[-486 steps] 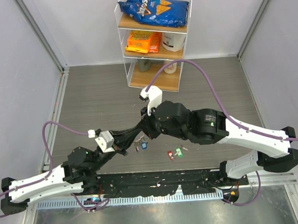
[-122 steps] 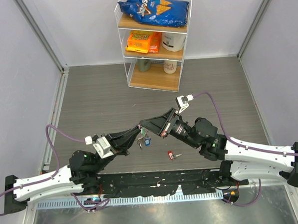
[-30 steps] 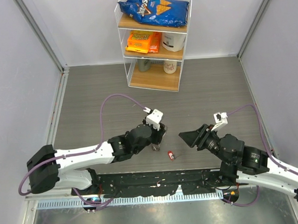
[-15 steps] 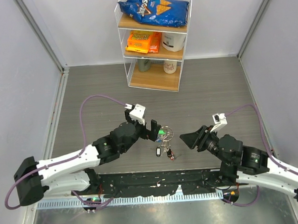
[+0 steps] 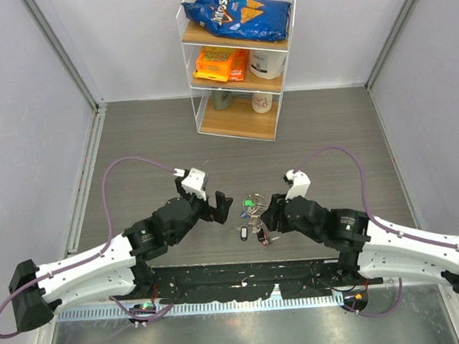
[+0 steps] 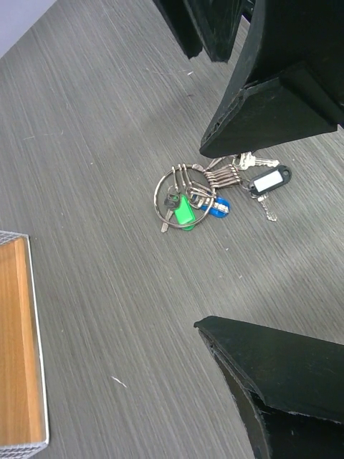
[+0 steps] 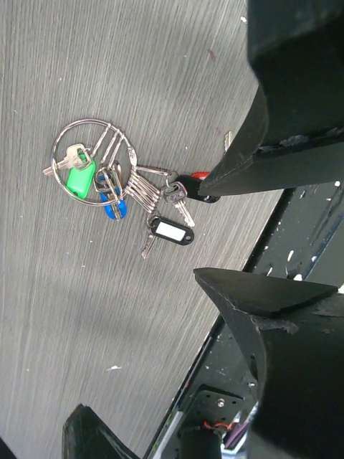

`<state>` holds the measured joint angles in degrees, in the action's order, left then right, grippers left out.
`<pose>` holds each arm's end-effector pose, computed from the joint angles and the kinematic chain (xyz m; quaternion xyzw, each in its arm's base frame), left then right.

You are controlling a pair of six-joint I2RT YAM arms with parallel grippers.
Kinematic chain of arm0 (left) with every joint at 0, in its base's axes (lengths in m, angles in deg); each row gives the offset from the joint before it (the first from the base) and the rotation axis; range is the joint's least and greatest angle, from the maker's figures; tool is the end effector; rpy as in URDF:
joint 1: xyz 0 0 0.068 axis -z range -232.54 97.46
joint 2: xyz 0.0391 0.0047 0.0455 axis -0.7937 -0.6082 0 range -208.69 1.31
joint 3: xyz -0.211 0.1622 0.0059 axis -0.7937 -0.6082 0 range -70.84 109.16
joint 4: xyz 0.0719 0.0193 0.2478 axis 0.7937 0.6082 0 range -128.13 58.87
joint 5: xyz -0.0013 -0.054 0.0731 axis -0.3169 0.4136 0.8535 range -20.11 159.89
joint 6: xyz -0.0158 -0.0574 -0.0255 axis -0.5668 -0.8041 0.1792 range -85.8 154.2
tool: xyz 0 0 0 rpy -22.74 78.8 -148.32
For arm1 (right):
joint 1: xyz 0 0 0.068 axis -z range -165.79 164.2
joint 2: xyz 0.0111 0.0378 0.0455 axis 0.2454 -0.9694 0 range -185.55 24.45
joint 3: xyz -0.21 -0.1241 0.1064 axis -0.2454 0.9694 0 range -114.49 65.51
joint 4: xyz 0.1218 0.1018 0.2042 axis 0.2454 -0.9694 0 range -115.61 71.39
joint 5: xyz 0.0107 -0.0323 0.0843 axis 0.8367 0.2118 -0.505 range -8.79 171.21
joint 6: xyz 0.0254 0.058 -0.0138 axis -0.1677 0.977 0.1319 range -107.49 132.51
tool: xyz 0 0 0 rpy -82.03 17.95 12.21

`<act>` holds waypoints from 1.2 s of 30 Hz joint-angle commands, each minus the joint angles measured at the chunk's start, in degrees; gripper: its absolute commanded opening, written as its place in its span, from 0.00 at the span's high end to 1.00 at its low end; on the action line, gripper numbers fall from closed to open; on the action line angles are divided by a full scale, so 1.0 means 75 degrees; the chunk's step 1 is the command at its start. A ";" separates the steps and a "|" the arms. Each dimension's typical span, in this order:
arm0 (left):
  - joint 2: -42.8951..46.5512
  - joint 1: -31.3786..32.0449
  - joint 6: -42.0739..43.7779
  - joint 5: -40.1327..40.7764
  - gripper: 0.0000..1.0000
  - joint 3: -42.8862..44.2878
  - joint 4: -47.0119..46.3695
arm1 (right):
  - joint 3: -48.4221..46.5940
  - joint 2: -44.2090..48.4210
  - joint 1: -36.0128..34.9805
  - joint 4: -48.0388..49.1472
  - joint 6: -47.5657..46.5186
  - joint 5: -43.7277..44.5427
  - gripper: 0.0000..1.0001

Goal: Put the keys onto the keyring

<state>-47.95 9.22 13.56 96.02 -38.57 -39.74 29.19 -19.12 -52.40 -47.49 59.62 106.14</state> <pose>0.1220 -0.1801 0.2634 0.1438 0.7736 -0.2536 0.5627 0.0903 0.1551 0.2490 -0.0511 0.8745 0.2651 0.4029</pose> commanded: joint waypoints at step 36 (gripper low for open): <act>0.2430 -0.0008 0.0948 0.0161 0.00 -0.1912 -0.0184 | -0.0502 -0.4503 0.1182 0.2035 0.0983 -0.1203 0.73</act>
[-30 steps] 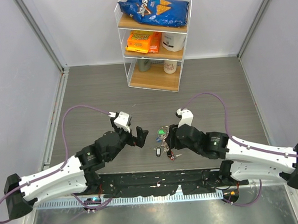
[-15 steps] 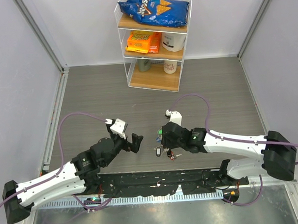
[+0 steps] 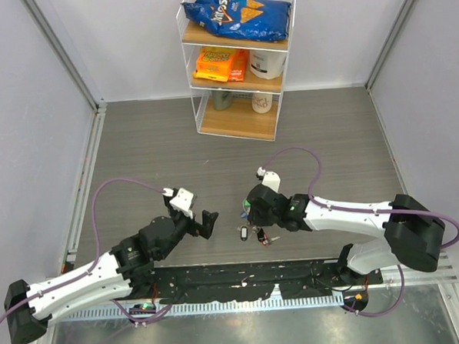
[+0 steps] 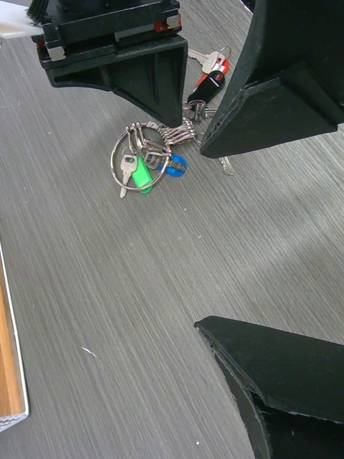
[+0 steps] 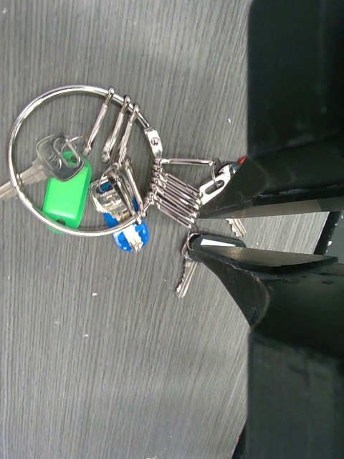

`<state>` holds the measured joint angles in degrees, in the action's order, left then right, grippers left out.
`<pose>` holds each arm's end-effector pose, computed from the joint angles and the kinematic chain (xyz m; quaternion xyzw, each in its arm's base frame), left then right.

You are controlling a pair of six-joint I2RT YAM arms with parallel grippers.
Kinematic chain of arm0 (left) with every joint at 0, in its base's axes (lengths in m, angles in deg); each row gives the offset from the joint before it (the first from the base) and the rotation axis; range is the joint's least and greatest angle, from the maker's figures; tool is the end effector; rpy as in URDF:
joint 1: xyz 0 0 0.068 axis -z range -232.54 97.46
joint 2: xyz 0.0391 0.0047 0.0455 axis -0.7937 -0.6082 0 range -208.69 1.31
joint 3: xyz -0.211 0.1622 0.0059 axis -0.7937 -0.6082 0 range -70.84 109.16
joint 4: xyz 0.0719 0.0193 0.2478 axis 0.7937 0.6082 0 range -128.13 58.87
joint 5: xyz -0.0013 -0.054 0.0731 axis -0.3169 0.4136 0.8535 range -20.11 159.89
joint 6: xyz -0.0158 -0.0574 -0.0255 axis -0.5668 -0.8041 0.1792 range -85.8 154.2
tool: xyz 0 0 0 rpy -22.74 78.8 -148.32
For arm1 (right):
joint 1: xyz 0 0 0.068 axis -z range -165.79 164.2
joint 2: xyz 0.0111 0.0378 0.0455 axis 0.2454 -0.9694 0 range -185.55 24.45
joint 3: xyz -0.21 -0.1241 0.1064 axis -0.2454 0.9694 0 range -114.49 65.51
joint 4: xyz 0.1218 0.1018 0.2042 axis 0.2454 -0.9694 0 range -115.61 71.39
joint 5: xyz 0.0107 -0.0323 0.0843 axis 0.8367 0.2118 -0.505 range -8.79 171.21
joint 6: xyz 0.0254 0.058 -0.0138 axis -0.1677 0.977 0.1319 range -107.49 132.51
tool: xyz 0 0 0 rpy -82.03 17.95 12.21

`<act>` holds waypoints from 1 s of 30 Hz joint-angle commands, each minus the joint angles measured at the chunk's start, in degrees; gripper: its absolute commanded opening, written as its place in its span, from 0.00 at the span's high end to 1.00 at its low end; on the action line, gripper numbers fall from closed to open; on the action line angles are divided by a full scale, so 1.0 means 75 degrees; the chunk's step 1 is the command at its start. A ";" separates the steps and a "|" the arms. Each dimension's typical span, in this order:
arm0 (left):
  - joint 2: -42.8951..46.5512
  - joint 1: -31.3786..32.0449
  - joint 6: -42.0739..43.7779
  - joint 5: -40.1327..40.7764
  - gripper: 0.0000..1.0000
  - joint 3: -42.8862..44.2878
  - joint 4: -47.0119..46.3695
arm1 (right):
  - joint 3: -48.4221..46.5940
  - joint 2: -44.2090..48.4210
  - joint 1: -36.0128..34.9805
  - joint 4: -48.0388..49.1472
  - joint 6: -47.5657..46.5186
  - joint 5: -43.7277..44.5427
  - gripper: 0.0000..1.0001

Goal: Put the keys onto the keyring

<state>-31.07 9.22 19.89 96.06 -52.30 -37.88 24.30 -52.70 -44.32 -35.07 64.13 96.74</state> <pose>0.0992 -0.1375 0.2225 0.1815 0.7592 -0.2285 0.5818 0.1519 0.2222 0.1734 -0.0131 0.9389 0.1885 0.2877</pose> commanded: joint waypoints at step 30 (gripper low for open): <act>0.0380 0.0004 0.0009 0.0307 0.00 -0.0211 -0.0409 | 0.0901 -0.0285 0.0561 0.1176 0.0817 -0.0207 0.78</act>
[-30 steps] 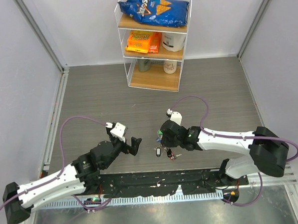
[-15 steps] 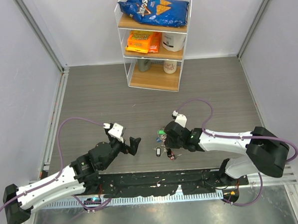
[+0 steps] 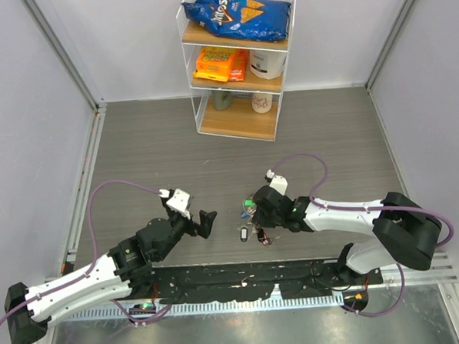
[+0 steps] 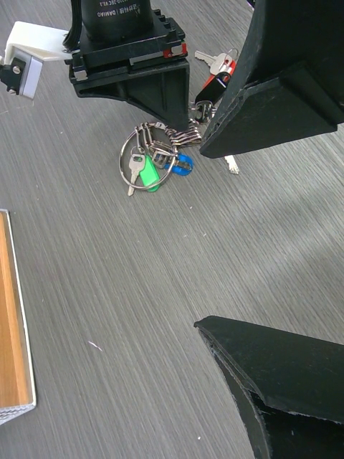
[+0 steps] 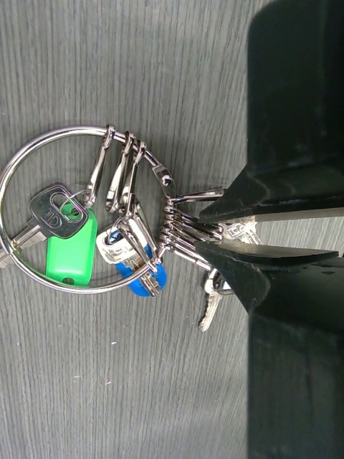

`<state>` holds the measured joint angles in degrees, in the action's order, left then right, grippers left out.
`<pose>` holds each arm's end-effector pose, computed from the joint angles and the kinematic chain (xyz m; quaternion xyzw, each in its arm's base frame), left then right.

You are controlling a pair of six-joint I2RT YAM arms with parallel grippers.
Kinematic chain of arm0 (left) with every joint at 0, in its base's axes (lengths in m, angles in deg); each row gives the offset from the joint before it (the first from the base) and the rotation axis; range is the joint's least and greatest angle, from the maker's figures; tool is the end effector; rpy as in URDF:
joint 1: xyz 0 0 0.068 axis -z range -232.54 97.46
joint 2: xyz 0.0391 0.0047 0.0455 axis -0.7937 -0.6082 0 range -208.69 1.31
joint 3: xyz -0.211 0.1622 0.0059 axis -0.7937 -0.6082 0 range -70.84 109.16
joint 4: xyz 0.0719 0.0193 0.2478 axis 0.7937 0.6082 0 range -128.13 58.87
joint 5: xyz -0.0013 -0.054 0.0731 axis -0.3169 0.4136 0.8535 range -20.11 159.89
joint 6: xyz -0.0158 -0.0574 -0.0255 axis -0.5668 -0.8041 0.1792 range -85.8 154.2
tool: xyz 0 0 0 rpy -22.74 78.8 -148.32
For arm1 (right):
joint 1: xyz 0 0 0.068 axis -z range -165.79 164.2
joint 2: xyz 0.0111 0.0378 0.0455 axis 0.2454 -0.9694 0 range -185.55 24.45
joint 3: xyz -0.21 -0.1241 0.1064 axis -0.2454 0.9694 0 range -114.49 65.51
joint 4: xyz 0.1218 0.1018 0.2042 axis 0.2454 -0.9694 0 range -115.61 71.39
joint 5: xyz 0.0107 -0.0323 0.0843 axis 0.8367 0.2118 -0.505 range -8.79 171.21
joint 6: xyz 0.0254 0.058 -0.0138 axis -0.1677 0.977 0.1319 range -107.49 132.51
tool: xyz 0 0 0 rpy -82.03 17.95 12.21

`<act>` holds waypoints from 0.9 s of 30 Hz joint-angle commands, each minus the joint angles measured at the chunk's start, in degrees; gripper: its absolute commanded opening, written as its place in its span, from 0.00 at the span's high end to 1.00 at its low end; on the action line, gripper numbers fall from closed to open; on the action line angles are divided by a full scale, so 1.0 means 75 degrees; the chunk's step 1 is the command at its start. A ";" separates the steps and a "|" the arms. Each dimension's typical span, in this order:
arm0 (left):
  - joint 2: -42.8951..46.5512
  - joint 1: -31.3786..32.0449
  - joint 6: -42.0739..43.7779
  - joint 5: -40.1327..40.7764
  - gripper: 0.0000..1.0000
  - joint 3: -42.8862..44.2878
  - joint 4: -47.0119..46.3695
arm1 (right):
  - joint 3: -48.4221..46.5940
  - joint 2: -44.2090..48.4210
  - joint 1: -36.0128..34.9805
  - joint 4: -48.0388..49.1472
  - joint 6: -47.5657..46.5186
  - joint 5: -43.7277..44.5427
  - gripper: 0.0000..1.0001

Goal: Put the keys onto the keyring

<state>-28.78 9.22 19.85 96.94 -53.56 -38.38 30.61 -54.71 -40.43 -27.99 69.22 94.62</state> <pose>0.0974 -0.1328 0.2214 0.1710 0.7534 -0.2312 0.5913 0.1600 0.2052 0.1408 0.0535 0.9428 0.1933 0.2663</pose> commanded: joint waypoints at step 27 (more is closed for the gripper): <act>-0.0219 -0.0008 0.0026 -0.0008 0.00 0.0005 -0.0459 | -0.0257 0.1469 0.0030 -0.0529 -0.0915 0.0439 0.94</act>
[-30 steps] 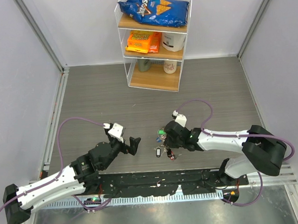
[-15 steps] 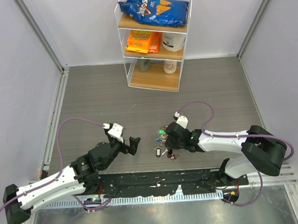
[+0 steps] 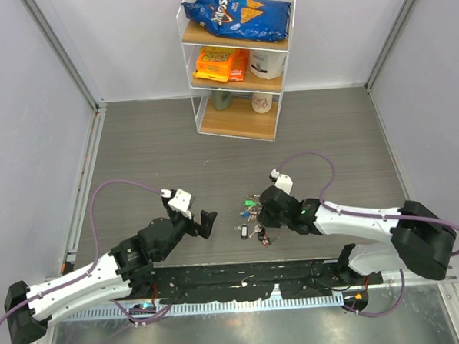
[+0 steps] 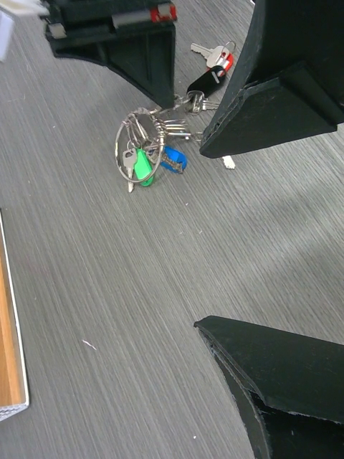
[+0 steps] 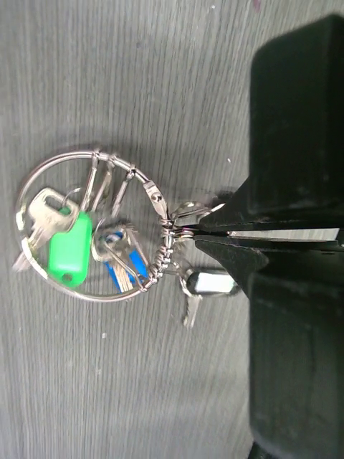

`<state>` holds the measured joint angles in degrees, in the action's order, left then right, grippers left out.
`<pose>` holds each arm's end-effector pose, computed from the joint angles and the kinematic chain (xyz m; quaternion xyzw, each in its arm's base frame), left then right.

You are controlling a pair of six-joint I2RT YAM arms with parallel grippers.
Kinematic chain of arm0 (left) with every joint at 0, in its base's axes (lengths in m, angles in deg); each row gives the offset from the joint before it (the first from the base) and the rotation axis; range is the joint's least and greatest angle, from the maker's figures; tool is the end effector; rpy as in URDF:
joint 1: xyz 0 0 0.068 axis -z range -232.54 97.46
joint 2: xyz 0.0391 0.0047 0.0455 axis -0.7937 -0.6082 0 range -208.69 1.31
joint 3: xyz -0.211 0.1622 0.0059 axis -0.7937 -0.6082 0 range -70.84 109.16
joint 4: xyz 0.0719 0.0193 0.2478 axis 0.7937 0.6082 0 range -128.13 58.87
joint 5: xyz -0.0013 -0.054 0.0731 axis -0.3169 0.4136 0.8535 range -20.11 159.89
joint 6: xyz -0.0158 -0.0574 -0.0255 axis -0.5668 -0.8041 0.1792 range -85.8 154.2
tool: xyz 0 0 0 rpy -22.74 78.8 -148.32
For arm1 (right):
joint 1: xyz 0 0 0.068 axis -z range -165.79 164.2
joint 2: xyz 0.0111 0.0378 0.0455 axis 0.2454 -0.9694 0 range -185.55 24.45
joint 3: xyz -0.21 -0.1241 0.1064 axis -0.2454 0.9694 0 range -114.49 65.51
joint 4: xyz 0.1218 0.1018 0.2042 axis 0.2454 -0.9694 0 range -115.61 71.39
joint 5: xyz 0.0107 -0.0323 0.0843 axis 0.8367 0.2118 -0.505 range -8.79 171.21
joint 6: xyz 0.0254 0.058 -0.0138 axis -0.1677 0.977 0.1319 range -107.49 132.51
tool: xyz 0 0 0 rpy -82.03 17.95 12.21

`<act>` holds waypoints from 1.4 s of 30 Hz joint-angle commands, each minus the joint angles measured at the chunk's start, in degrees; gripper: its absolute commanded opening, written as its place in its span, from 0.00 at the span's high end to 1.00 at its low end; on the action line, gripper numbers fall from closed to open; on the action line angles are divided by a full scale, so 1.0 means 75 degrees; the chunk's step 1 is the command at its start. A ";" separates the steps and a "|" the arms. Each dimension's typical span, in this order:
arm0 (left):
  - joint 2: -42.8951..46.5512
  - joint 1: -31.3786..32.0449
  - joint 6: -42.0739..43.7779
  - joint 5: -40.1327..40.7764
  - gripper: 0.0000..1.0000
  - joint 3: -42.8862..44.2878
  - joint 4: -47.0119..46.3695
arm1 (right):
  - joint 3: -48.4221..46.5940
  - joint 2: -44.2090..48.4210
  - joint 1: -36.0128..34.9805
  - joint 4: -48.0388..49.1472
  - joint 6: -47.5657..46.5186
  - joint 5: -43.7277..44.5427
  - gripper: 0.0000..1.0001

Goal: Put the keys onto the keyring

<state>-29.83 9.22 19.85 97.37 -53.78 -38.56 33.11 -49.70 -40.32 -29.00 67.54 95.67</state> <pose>0.0986 -0.1342 0.2178 0.1726 0.7582 -0.2231 0.5878 0.1529 0.1928 0.1473 0.0449 0.9382 0.1942 0.2829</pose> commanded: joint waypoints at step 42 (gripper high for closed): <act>-0.0793 0.0027 0.0460 -0.5352 0.00 0.1545 -0.3060 | -0.5535 0.1930 -0.0441 -0.4532 -0.4114 -0.2819 0.94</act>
<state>-35.05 9.24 22.87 59.58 -45.43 -56.37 -4.62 -34.56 -43.14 -63.88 36.59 73.22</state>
